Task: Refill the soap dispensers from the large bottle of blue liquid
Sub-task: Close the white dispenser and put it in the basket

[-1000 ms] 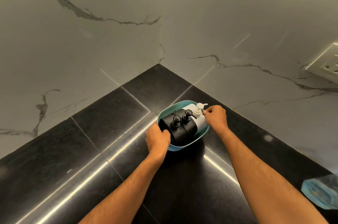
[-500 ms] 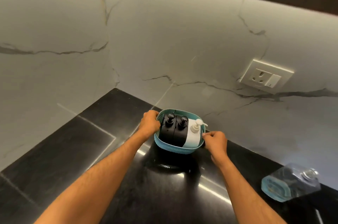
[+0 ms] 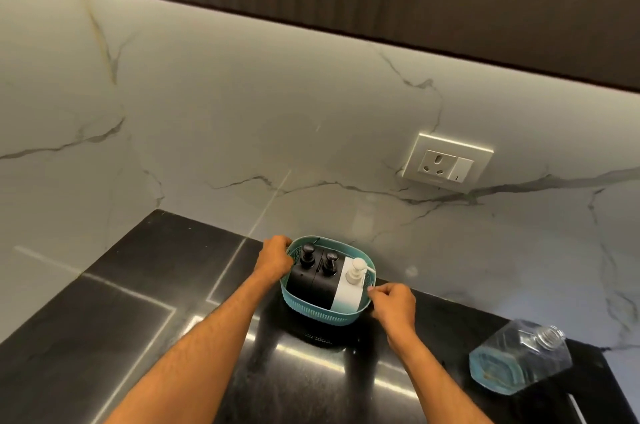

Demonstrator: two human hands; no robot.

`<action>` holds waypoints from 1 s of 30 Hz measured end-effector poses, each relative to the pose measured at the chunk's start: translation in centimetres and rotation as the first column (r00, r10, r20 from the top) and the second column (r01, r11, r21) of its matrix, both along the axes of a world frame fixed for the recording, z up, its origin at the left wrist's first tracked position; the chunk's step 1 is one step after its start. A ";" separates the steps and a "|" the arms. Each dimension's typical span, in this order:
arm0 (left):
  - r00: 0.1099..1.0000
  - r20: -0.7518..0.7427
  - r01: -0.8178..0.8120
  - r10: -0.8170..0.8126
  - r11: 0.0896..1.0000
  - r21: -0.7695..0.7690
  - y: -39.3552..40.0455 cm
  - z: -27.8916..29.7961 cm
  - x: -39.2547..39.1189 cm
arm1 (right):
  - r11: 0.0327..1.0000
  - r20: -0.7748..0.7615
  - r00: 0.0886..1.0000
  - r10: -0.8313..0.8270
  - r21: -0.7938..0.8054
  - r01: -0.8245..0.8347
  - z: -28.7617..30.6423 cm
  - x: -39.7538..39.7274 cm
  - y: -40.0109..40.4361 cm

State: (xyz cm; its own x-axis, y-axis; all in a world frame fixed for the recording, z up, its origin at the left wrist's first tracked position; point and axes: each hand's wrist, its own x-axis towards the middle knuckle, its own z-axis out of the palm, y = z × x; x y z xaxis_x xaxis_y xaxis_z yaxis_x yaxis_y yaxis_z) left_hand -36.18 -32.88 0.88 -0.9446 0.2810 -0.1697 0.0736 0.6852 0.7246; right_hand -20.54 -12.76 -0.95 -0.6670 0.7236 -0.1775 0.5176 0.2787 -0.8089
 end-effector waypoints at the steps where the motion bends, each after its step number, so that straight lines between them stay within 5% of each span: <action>1: 1.000 0.006 0.006 -0.006 1.000 0.004 0.0 -0.3 -0.1 | 1.000 0.006 1.000 -0.006 -0.005 0.006 -0.1 0.0 0.1; 6: 1.000 0.014 -0.019 0.018 0.997 0.079 -0.4 -1.1 -0.2 | 0.999 0.015 1.000 0.003 0.041 -0.003 -0.1 -0.5 0.0; 12: 0.959 -0.089 -0.263 0.270 0.961 0.080 -0.6 -1.8 1.7 | 1.000 0.003 1.000 -0.002 0.020 0.001 -0.2 -0.5 0.1; 30: 0.910 -0.116 -0.382 0.397 0.915 0.133 -0.7 -0.8 8.2 | 0.986 -0.052 0.986 0.161 -0.021 -0.163 0.8 2.4 0.0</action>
State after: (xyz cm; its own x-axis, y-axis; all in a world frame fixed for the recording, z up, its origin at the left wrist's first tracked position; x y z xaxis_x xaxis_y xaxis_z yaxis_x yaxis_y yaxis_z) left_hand -27.98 -33.57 0.04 -0.9943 -0.1048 -0.0200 -0.0793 0.6001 0.7960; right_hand -18.11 -12.77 -0.15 -0.7836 0.6009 -0.1578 0.4259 0.3346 -0.8406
